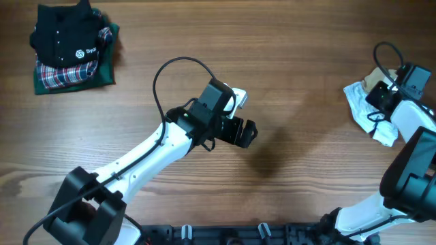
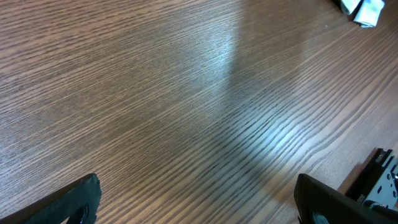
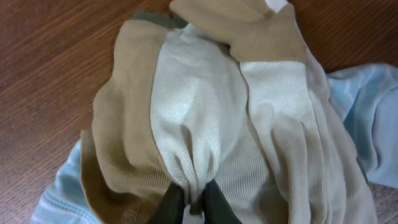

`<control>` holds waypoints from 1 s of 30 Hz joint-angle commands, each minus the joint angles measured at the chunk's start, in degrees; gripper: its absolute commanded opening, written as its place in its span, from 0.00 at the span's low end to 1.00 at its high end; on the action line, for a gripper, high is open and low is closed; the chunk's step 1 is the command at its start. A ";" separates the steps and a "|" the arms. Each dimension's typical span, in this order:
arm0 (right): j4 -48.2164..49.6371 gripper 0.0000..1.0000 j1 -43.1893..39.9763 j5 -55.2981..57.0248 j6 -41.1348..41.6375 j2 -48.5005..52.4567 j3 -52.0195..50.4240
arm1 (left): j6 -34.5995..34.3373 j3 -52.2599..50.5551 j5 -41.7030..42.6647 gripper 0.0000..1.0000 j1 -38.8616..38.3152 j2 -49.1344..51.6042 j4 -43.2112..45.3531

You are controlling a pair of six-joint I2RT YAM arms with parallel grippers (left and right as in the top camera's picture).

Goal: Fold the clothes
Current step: 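Lift the beige-white bodysuit and bring it to the left gripper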

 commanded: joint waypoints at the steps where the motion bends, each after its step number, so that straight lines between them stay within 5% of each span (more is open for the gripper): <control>1: -2.16 0.04 -0.09 -6.34 0.33 -5.55 0.94 | 0.98 0.52 -1.46 1.00 -0.24 0.26 0.94; 11: -6.29 0.04 8.26 -35.95 7.61 -30.16 1.05 | -3.69 0.52 -3.30 1.00 4.98 -1.14 2.54; 21: -13.09 0.04 29.42 -43.82 8.92 -30.38 0.96 | -5.14 0.52 -0.24 0.98 11.32 -16.59 -0.20; 30: -9.22 0.04 36.76 -46.21 13.07 -27.23 0.92 | -5.35 0.52 5.33 1.00 11.32 -16.63 4.07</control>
